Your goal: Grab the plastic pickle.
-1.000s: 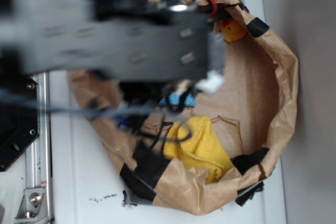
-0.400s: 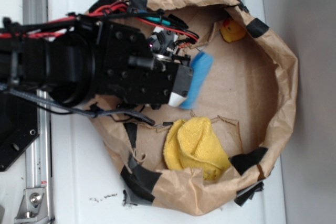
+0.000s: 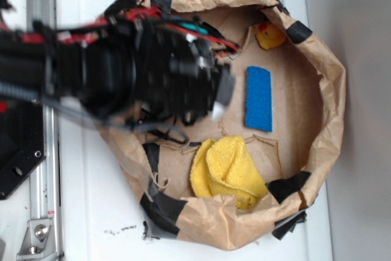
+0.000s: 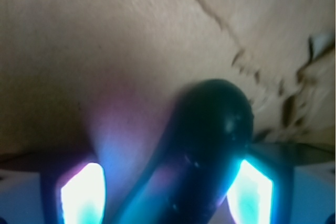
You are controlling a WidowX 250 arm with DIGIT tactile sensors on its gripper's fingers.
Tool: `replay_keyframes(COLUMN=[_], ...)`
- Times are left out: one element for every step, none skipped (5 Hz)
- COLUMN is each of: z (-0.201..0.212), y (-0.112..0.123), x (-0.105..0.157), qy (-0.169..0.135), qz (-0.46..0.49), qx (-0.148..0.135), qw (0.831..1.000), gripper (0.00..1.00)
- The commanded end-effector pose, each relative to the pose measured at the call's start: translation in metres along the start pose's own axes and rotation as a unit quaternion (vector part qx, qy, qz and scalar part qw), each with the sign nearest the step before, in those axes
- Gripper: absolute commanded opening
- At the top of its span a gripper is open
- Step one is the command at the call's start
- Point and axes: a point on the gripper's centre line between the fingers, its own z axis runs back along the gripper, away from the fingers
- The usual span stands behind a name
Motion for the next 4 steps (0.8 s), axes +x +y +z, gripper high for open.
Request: replay_keyframes(z=[0.064, 0.116, 0.17, 0.182], y=[0.018, 0.016, 0.013, 0.01], x=[-0.017, -0.014, -0.005, -0.005], qy=[-0.048, -0.124, -0.153, -0.156], qz=[0.088, 0.159, 0.183, 0.279], qx=[0.005, -0.011, -0.016, -0.055], qw=[0.995, 0.979, 0.971, 0.946], gripper=[0.0, 0.0, 0.0, 0.0])
